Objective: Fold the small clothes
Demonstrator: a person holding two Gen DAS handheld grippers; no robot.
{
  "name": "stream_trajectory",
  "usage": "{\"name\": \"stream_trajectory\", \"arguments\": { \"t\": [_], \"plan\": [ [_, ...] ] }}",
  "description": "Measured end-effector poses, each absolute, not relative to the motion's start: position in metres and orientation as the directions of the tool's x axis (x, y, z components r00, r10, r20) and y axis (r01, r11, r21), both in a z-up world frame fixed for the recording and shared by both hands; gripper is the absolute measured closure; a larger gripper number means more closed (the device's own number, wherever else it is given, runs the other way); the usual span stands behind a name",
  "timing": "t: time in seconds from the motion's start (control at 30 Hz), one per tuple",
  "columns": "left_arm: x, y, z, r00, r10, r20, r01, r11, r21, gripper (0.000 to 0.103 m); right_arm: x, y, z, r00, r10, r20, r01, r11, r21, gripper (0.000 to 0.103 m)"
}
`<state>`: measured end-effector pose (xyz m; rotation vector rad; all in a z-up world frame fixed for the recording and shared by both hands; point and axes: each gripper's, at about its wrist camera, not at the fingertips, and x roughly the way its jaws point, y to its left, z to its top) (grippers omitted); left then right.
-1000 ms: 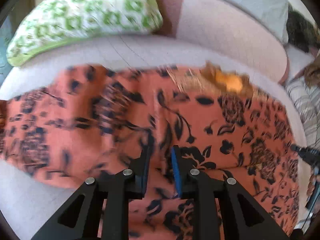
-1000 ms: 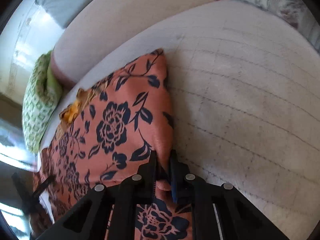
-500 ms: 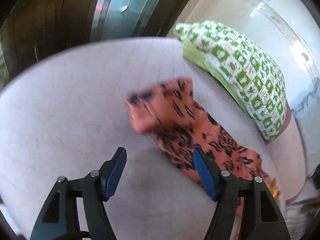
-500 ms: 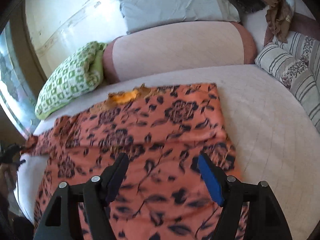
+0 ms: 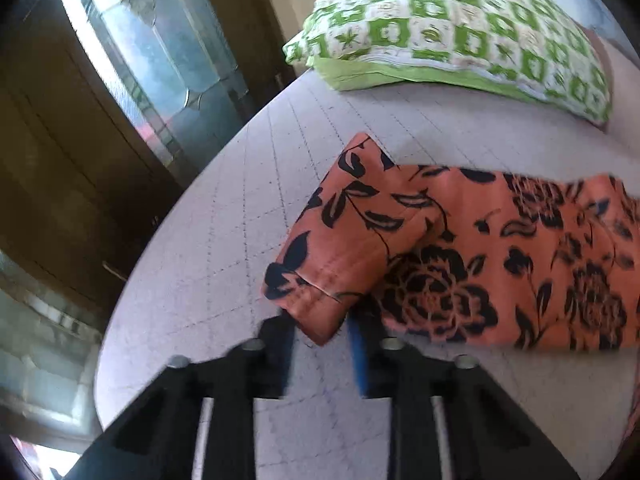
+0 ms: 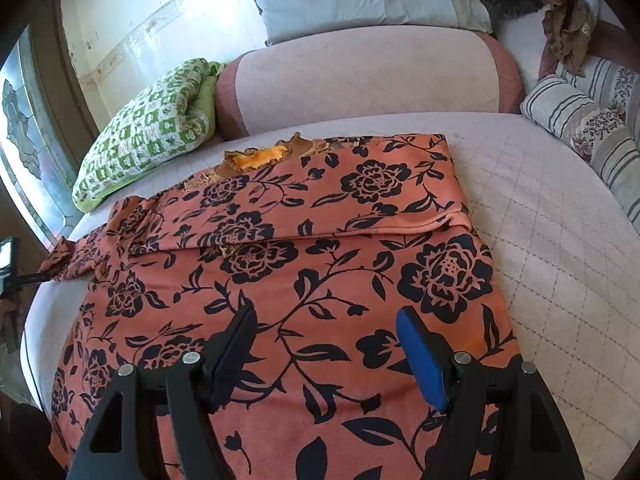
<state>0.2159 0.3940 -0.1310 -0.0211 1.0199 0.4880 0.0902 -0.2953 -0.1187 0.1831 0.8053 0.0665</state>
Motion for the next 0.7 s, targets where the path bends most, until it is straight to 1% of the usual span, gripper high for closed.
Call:
{"name": "stream_trajectory", "arguments": {
  "t": [0.07, 0.13, 0.23, 0.33, 0.43, 0.47, 0.53, 0.6, 0.63, 0.67, 0.7],
  "plan": [
    [0.222, 0.398, -0.135, 0.405, 0.370, -0.836, -0.421, 0.887, 0.188, 0.095, 0.089, -0.296, -0.119, 0.693, 0.141, -0.708, 0.006, 0.980, 0.201, 0.028],
    [0.220, 0.397, -0.127, 0.422, 0.342, -0.840, -0.447, 0.884, 0.135, 0.097, 0.088, -0.300, -0.117, 0.698, 0.161, -0.698, 0.006, 0.973, 0.229, 0.028],
    [0.209, 0.373, -0.079, 0.545, 0.272, -0.793, -0.418, 0.908, 0.024, 0.097, 0.082, -0.305, -0.109, 0.723, 0.180, -0.667, 0.001, 0.965, 0.262, 0.028],
    [0.198, 0.324, -0.016, 0.677, 0.143, -0.722, -0.300, 0.949, -0.093, 0.097, 0.079, -0.313, -0.104, 0.738, 0.205, -0.643, 0.006, 0.951, 0.309, 0.028],
    [0.194, 0.255, 0.046, 0.767, -0.037, -0.641, -0.132, 0.968, -0.214, 0.097, 0.077, -0.322, -0.101, 0.748, 0.226, -0.624, 0.017, 0.933, 0.358, 0.028],
    [0.195, 0.226, 0.066, 0.791, -0.120, -0.600, -0.058, 0.962, -0.268, 0.097, 0.075, -0.325, -0.099, 0.753, 0.231, -0.616, 0.022, 0.927, 0.375, 0.028],
    [0.199, 0.174, 0.093, 0.807, -0.257, -0.531, 0.055, 0.929, -0.366, 0.097, 0.072, -0.333, -0.095, 0.765, 0.236, -0.599, 0.031, 0.915, 0.402, 0.028],
    [0.207, 0.117, 0.108, 0.777, -0.428, -0.461, 0.193, 0.859, -0.473, 0.096, 0.070, -0.342, -0.094, 0.772, 0.244, -0.587, 0.048, 0.899, 0.436, 0.028],
    [0.213, 0.086, 0.107, 0.748, -0.508, -0.426, 0.250, 0.811, -0.528, 0.093, 0.069, -0.348, -0.093, 0.776, 0.245, -0.581, 0.058, 0.890, 0.453, 0.028],
    [0.221, 0.051, 0.101, 0.706, -0.563, -0.430, 0.288, 0.783, -0.552, 0.081, 0.068, -0.353, -0.093, 0.780, 0.249, -0.574, 0.067, 0.879, 0.471, 0.028],
    [0.228, 0.024, 0.093, 0.659, -0.597, -0.458, 0.324, 0.774, -0.543, 0.062, 0.068, -0.359, -0.093, 0.781, 0.253, -0.572, 0.078, 0.868, 0.491, 0.028]
  ]
}}
